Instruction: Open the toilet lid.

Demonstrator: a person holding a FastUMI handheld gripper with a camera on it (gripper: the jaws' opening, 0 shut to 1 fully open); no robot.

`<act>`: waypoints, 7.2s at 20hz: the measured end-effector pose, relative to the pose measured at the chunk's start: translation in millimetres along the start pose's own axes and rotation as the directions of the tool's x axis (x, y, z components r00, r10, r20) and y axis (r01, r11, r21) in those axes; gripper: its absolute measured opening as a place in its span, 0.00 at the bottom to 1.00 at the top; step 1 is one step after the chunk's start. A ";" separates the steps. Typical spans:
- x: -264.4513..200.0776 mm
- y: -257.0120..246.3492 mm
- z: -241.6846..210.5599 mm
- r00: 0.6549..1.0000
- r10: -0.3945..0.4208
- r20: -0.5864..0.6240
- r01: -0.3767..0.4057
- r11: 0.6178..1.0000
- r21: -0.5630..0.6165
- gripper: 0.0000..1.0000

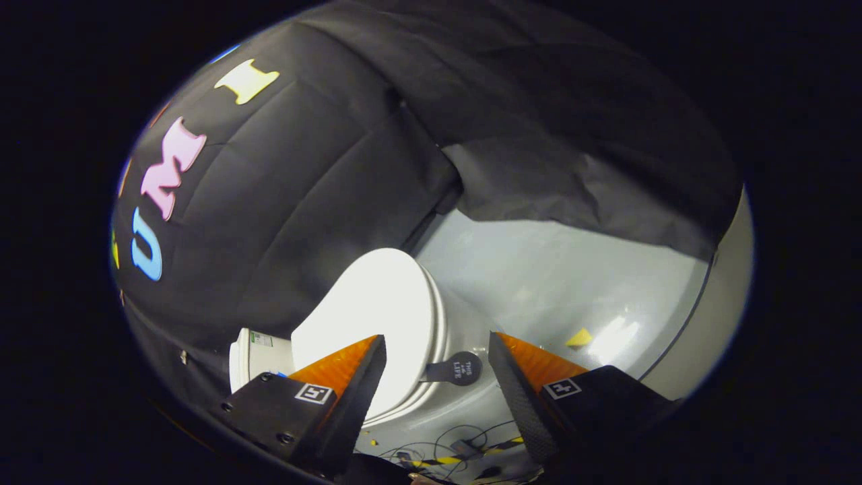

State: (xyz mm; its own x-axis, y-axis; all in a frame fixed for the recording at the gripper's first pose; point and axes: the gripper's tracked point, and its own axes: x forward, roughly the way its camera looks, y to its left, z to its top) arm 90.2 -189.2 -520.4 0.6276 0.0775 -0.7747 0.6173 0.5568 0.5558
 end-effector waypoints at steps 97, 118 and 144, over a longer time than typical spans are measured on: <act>-266.1 480.8 -239.0 0.726 0.687 0.025 -0.255 0.303 -0.918 0.99; -402.6 370.7 -71.7 0.705 0.652 0.280 -0.139 0.513 -0.847 1.00; -413.0 364.5 -64.0 0.686 0.661 0.305 -0.130 0.524 -0.842 1.00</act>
State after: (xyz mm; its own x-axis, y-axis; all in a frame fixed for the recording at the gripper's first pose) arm 25.6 34.7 -17.2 0.9830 0.1688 -0.0724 -0.1578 0.9778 0.1380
